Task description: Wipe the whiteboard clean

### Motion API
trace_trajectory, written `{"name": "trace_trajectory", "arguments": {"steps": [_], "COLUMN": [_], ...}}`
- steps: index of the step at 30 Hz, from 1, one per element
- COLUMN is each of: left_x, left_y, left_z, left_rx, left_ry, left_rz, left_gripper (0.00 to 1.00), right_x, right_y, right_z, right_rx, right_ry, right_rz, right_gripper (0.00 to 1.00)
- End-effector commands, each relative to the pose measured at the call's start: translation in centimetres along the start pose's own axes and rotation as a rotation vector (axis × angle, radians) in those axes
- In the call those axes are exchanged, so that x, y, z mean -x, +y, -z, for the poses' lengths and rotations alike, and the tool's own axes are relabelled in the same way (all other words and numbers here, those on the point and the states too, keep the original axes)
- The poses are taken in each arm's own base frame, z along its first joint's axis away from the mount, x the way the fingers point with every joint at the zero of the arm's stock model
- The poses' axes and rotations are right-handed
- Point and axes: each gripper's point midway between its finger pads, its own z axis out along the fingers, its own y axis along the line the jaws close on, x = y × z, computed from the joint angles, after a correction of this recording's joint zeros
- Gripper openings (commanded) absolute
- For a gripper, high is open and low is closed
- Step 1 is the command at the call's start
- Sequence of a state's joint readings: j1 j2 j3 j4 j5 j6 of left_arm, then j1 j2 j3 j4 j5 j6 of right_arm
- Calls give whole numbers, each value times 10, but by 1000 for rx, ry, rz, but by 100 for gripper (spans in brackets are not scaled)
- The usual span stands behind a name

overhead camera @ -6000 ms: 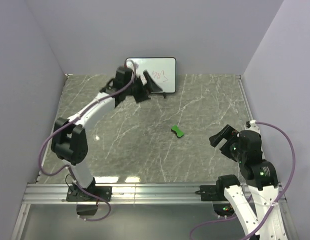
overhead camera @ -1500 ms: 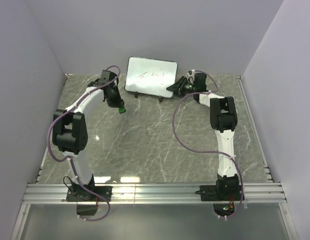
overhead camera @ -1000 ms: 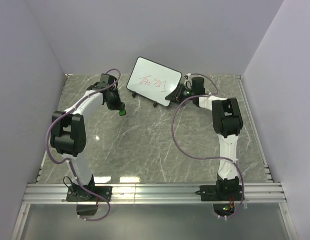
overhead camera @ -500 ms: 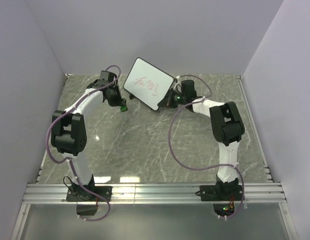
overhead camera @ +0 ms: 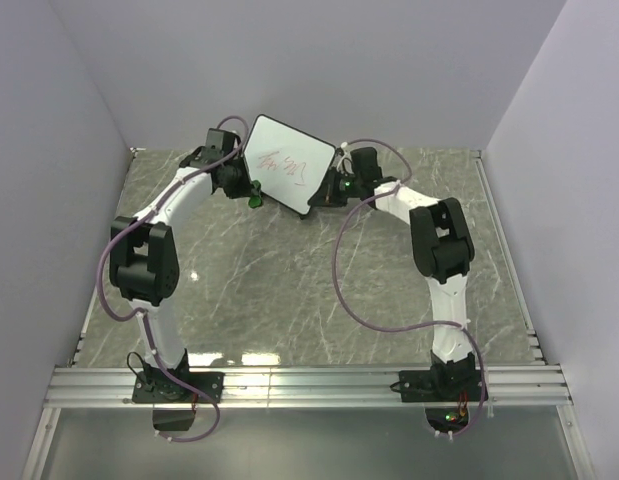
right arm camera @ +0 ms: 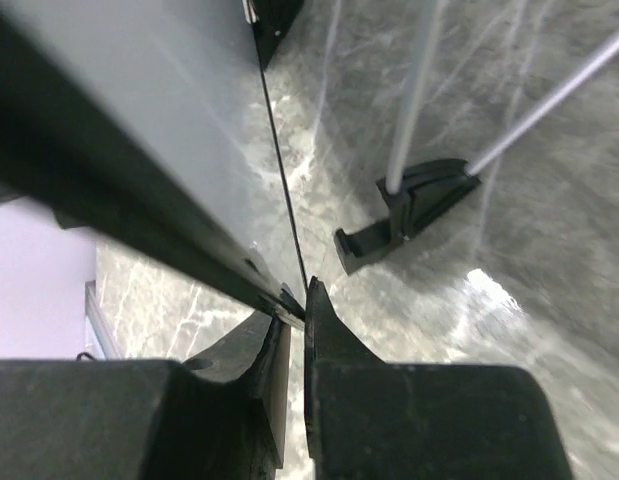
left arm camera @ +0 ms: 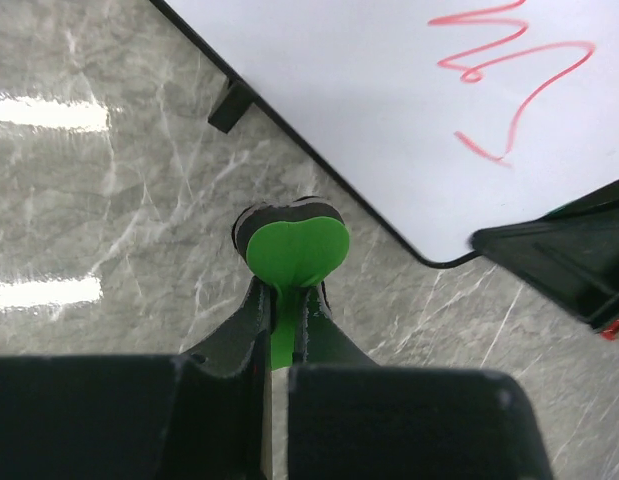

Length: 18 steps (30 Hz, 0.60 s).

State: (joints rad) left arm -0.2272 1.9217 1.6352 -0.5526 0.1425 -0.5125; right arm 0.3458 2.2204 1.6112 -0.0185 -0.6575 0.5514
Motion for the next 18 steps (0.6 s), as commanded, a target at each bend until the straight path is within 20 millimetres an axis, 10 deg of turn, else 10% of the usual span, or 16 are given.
{"name": "trace_trajectory", "arguments": {"steps": [1,9,18], "left_x": [7,3,-8], "left_y": [-6,-4,1], "left_z": [16,17,16], "left_rx": [-16,-14,-4], "left_ry": [-46,-32,-13], "left_rz": [-23,-24,-17], "left_gripper": [0,0,0], "right_x": [46,91,58], "right_y": [8,-38,-85], "right_z": [38,69,66], "right_rx": [-41,-165,-233], "right_ry": [-75,-106,-35], "right_rz": [52,146,132], "right_gripper": [0,0,0]}}
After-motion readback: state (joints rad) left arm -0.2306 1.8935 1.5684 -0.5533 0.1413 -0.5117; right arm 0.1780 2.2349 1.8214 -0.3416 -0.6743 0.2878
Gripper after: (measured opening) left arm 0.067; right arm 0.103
